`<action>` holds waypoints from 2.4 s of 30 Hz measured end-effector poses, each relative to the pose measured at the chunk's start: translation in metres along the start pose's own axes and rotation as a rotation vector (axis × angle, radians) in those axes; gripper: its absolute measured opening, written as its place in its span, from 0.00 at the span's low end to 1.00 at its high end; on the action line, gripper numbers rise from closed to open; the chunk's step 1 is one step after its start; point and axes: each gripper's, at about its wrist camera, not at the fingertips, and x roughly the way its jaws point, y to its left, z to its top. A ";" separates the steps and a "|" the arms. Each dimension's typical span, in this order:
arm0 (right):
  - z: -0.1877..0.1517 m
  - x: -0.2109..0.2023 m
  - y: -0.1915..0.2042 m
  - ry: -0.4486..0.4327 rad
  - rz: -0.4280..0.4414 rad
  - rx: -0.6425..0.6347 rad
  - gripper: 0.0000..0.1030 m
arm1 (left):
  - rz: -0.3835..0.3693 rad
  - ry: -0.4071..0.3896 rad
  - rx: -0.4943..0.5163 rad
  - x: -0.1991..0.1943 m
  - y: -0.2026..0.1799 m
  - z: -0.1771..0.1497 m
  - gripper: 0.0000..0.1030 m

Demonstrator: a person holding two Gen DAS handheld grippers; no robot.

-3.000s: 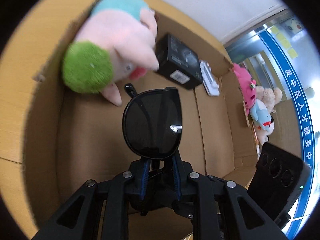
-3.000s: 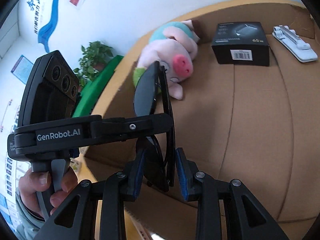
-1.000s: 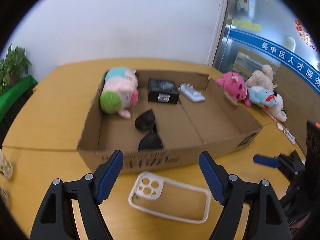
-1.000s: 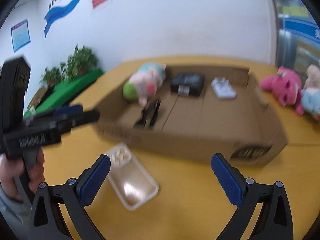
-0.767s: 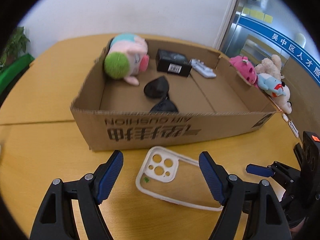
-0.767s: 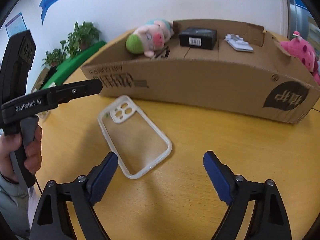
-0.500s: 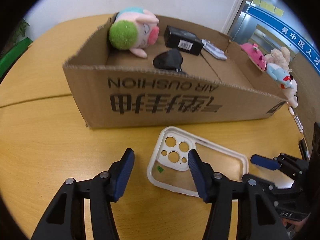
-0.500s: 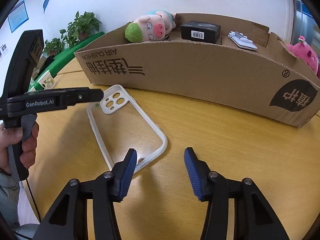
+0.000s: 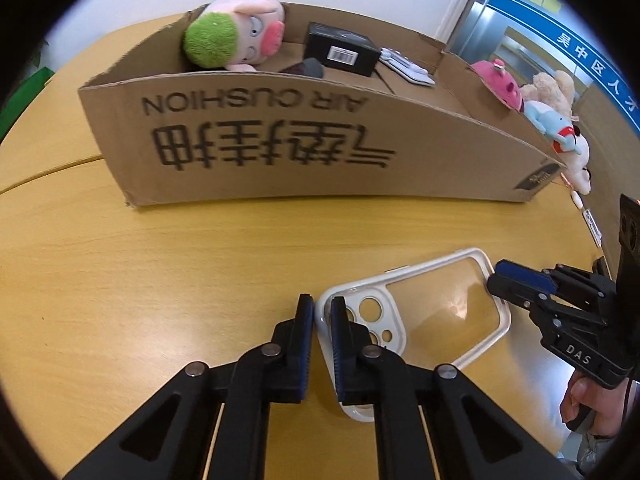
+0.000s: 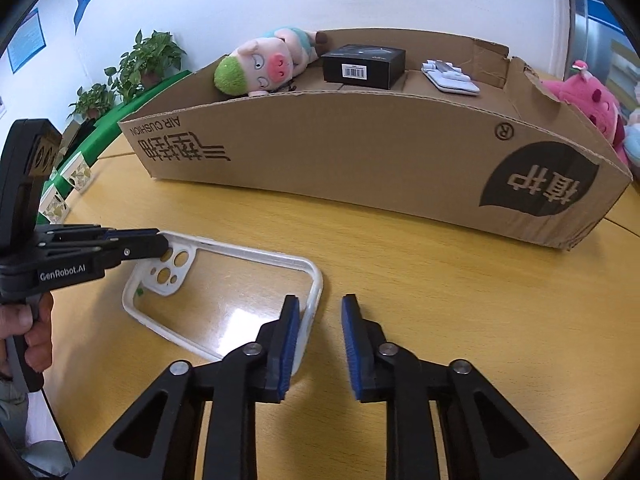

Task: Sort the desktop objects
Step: 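Grasp the clear phone case by its rim with the right gripper, then carry the phone case into the cardboard box and release it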

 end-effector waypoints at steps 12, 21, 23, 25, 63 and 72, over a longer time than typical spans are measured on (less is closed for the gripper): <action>0.021 -0.056 -0.013 -0.136 0.031 0.019 0.08 | -0.012 -0.167 0.010 -0.056 -0.038 0.040 0.07; 0.113 -0.140 -0.035 -0.389 -0.079 -0.054 0.08 | -0.056 -0.390 0.112 -0.114 -0.082 0.139 0.07; 0.134 -0.147 -0.043 -0.413 -0.087 -0.055 0.08 | -0.058 -0.408 0.120 -0.116 -0.085 0.161 0.07; 0.152 -0.148 -0.051 -0.421 -0.084 -0.048 0.08 | -0.051 -0.418 0.125 -0.116 -0.084 0.180 0.07; 0.217 0.029 -0.119 0.030 -0.074 0.085 0.79 | 0.119 -0.209 0.079 -0.012 -0.026 0.237 0.52; 0.122 -0.068 -0.061 -0.378 -0.207 0.000 1.00 | 0.244 -0.573 0.085 -0.092 -0.029 0.125 0.84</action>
